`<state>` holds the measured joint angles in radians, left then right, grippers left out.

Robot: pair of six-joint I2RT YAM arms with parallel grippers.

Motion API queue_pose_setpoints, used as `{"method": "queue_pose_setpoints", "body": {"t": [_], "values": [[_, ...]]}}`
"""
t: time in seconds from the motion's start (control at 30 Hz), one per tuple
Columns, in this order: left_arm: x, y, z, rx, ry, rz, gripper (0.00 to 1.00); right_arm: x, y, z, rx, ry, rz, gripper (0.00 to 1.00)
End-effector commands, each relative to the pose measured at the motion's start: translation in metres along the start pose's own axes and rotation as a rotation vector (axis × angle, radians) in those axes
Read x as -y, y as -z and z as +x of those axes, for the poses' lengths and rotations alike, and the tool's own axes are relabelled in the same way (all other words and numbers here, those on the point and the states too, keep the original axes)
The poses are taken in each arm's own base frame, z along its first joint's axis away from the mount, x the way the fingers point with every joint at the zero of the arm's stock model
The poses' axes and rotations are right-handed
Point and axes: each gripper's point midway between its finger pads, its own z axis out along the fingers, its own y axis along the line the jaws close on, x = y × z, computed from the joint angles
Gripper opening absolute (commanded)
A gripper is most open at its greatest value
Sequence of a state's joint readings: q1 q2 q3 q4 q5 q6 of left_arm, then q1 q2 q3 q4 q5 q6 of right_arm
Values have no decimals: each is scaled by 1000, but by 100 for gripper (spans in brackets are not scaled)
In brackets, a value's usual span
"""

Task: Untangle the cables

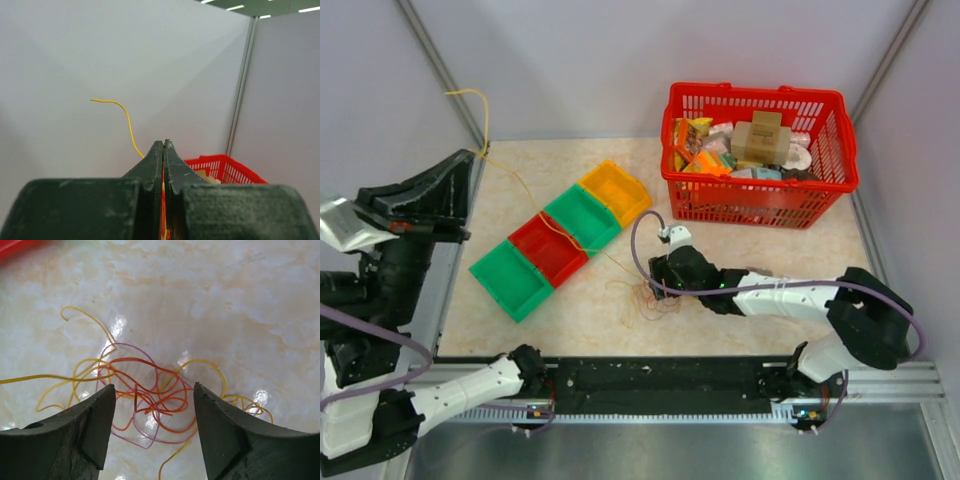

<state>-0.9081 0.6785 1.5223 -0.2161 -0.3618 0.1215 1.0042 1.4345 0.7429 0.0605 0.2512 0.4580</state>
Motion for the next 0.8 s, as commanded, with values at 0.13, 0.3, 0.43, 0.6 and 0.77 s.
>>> {"method": "queue_pose_setpoints", "body": {"t": [0.13, 0.3, 0.43, 0.6, 0.77], "values": [[-22, 5, -83, 217, -36, -71, 0, 9, -20, 18, 20, -85, 53, 52], [-25, 11, -106, 295, -2, -71, 0, 33, -28, 28, 5, -145, 135, 8], [-24, 13, -112, 305, -7, -60, 0, 66, -17, 32, 25, -197, 269, 0], [-40, 13, -92, 259, -70, -154, 0, 117, 13, 36, 76, -278, 410, 0], [-43, 6, -41, 132, -123, -199, 0, 141, 43, 32, 111, -260, 486, 0]]}}
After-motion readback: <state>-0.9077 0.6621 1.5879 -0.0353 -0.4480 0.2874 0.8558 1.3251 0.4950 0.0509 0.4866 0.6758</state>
